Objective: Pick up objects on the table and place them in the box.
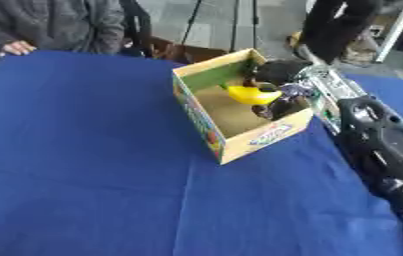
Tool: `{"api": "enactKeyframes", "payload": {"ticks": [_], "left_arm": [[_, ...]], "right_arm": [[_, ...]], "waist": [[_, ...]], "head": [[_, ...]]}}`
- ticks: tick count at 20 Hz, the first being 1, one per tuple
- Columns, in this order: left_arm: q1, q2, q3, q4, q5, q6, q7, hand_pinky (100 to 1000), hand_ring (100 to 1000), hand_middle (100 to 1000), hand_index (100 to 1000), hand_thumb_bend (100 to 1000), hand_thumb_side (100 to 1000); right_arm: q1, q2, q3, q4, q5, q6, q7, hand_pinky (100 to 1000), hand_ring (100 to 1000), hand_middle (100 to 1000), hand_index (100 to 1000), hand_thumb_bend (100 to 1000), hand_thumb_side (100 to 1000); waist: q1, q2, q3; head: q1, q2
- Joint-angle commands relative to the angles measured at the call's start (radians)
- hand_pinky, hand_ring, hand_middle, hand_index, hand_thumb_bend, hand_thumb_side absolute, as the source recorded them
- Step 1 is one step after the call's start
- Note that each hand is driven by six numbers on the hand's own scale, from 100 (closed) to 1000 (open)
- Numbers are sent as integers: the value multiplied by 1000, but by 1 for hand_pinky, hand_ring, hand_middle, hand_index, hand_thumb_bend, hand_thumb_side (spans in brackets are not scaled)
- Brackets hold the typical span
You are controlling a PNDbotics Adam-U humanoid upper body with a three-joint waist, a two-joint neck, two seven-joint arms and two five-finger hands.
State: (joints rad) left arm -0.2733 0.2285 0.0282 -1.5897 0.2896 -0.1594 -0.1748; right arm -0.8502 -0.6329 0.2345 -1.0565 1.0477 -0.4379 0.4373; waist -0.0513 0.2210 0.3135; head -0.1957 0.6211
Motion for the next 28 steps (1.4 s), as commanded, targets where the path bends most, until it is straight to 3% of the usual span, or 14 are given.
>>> {"api": "enactKeyframes", "payload": {"ticks": [1,7,10,11,15,17,21,28], "left_arm": [[-19,12,-6,-20,4,-1,-8,758,775,751,669,453,1000],[-25,6,-10,-20,7,-1,-12,758,775,751,668,452,1000],[-28,3,-12,-21,8,-1,-14,759,775,751,668,452,1000],[-29,2,-12,-21,8,-1,-15,759,775,751,668,453,1000],[-29,1,-13,-21,9,0,-17,759,775,751,668,453,1000],[-29,2,-13,-21,9,0,-16,759,775,751,668,454,1000],[-27,2,-12,-20,9,0,-15,759,775,751,668,454,1000],[-18,5,-10,-18,8,-1,-13,759,774,751,668,454,1000]], "right_arm": [[-25,-11,-22,29,27,2,-17,678,638,641,732,100,171],[-28,24,-28,88,49,-5,-32,684,655,653,732,100,215],[-31,41,-26,101,53,-17,-34,695,690,691,758,100,311],[-32,45,-25,104,53,-22,-34,702,702,710,781,197,413],[-34,53,-24,105,42,-45,-33,740,760,787,839,499,631],[-33,52,-26,100,30,-53,-33,809,850,899,900,640,768],[-31,45,-33,71,-13,-51,-35,886,936,987,942,672,811],[-30,7,-53,-58,-134,-17,-62,883,928,978,935,662,796]], "waist": [[4,-11,10],[7,-1,34],[9,1,38],[10,1,38],[11,1,36],[11,0,32],[14,-3,19],[23,-15,-22]], "head": [[-13,-19],[-25,-24],[-28,-24],[-28,-24],[-31,-23],[-31,-22],[-33,-20],[-30,-10]]}}
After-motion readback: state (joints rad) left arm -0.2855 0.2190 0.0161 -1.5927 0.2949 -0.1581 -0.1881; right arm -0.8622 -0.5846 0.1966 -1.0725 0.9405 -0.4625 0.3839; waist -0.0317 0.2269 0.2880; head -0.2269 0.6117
